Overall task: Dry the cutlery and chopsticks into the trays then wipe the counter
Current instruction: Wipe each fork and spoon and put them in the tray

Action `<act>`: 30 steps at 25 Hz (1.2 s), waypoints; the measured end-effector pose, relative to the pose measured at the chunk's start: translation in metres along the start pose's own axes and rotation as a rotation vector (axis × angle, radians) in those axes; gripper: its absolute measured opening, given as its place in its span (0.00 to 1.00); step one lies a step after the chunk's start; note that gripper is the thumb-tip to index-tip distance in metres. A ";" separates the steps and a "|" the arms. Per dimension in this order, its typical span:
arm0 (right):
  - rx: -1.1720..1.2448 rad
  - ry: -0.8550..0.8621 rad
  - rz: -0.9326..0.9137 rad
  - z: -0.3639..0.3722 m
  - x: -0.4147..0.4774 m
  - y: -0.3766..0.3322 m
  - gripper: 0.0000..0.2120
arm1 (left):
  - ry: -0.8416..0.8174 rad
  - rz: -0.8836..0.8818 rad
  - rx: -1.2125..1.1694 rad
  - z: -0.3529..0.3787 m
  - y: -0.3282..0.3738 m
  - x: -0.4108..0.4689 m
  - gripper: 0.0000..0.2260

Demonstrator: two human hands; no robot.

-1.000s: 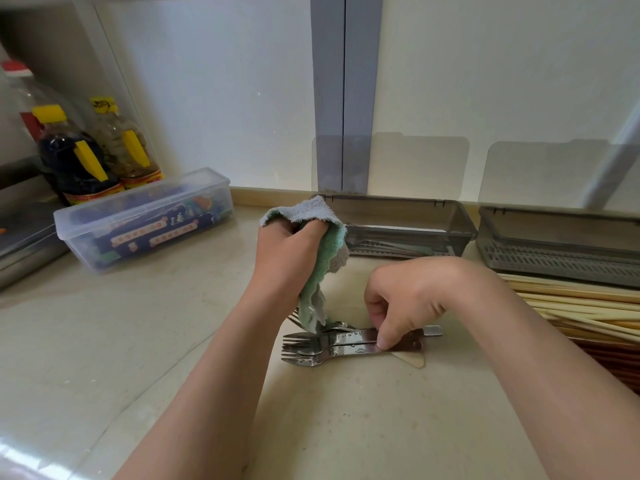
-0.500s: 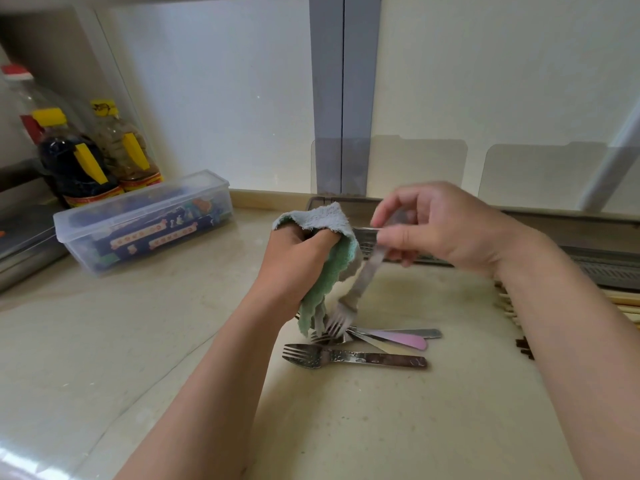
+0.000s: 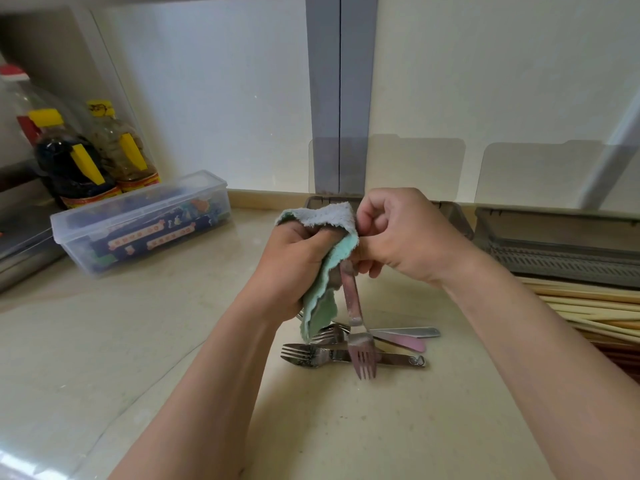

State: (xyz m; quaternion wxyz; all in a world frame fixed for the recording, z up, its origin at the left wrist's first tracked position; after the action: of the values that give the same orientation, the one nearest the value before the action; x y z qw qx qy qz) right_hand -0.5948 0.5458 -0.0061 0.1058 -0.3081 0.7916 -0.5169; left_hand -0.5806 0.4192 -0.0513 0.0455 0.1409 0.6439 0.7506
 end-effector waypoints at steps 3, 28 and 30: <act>-0.081 -0.063 0.086 0.001 -0.001 0.003 0.14 | 0.120 0.042 0.050 -0.010 0.002 0.000 0.11; -0.189 -0.329 0.219 0.046 0.000 0.015 0.04 | 0.342 0.132 0.086 -0.026 0.010 -0.005 0.11; -0.186 -0.313 0.208 0.045 0.001 0.015 0.05 | 0.311 0.122 0.121 -0.023 0.010 -0.005 0.10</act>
State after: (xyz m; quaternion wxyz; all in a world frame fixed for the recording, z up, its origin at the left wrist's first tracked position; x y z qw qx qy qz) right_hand -0.5795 0.5154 -0.0389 0.2514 -0.3096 0.8375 -0.3735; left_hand -0.5812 0.3945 -0.0447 -0.1088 0.0640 0.6775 0.7247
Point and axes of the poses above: each hand's wrist, its own x-axis towards the middle knuckle, its own z-axis out of the palm, y = z × x, the point moved 8 cm from there along x, towards the middle knuckle, and after that the axes turned 15 degrees about -y, right-handed, at the moved point
